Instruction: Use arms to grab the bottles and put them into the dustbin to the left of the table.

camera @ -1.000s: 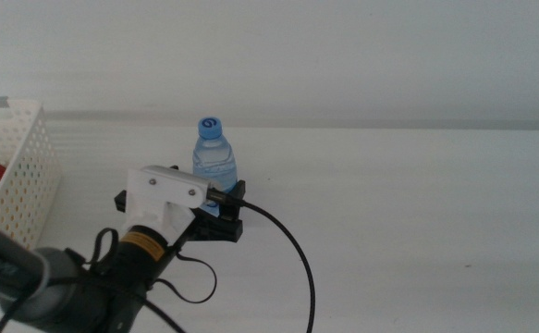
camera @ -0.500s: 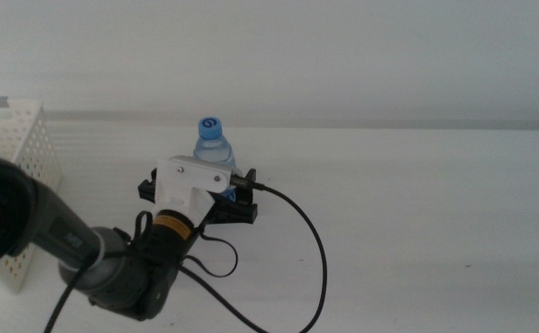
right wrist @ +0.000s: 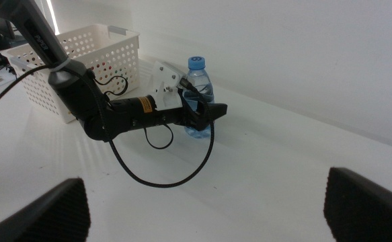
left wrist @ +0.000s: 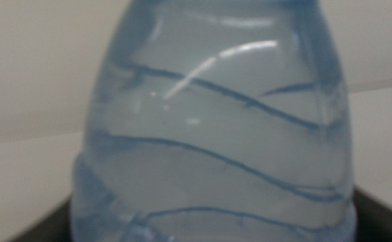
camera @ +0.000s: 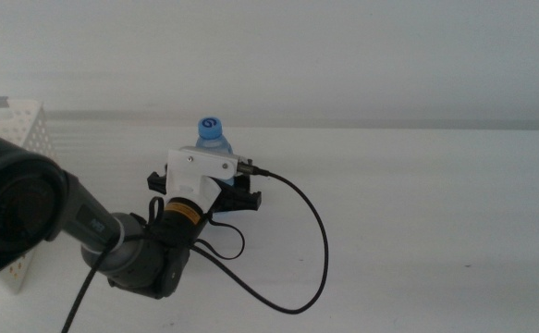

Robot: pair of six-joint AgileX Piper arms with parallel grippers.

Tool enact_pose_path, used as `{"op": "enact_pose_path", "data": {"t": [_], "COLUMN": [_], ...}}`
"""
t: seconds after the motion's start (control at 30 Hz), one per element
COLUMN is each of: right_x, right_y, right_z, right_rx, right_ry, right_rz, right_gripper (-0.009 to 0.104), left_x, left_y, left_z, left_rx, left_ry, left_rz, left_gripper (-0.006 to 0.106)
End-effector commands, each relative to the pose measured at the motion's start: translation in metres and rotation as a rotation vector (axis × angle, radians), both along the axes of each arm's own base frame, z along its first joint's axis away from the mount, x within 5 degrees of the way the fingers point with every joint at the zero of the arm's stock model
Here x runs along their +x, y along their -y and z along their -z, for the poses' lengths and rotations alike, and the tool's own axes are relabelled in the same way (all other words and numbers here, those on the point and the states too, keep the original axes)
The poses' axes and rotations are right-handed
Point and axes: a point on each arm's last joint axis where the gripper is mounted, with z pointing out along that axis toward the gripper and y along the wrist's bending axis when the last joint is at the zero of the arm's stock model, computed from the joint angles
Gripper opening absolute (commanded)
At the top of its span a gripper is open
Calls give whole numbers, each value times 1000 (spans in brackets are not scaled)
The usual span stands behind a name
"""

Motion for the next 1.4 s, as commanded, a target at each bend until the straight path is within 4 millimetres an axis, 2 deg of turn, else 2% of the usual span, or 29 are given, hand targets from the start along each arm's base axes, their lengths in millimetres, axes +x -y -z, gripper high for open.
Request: {"op": "enact_pose_path", "data": {"t": [0.0,0.17,0.2,0.33,0.5,0.7,0.93,1.07,1.37], "right_x": [0,0,0,0,0,0,0,0,0], "right_y": [0,0,0,0,0,0,0,0,0], "right_z": [0,0,0,0,0,0,0,0,0], "right_rx": [4,4,4,4,4,4,4,4,4], "right_ry": [10,10,10,10,10,10,10,10,10], "right_rz": [-1,-1,-1,-1,-1,-1,-1,-1,-1], "right_gripper": [93,93,93,93,93,93,93,93,93], "left_x": [5,3,1,-24,-55,-78,-98,-106,-107], "left_y": [0,-10,-13,-28,-41,-49,-57,-59,-60], "left_z": [0,-3,-4,-19,-47,-87,-116,-123,-125], "left_rx": [-5,-77,-93,-24,106,204,218,225,224], "left_ry": [0,43,59,54,-92,-252,-328,-368,-369], "left_rz": [-16,-86,-101,-123,-81,-46,-26,18,23], "left_gripper": [62,5,-2,-2,-2,-2,-2,-2,-2]}}
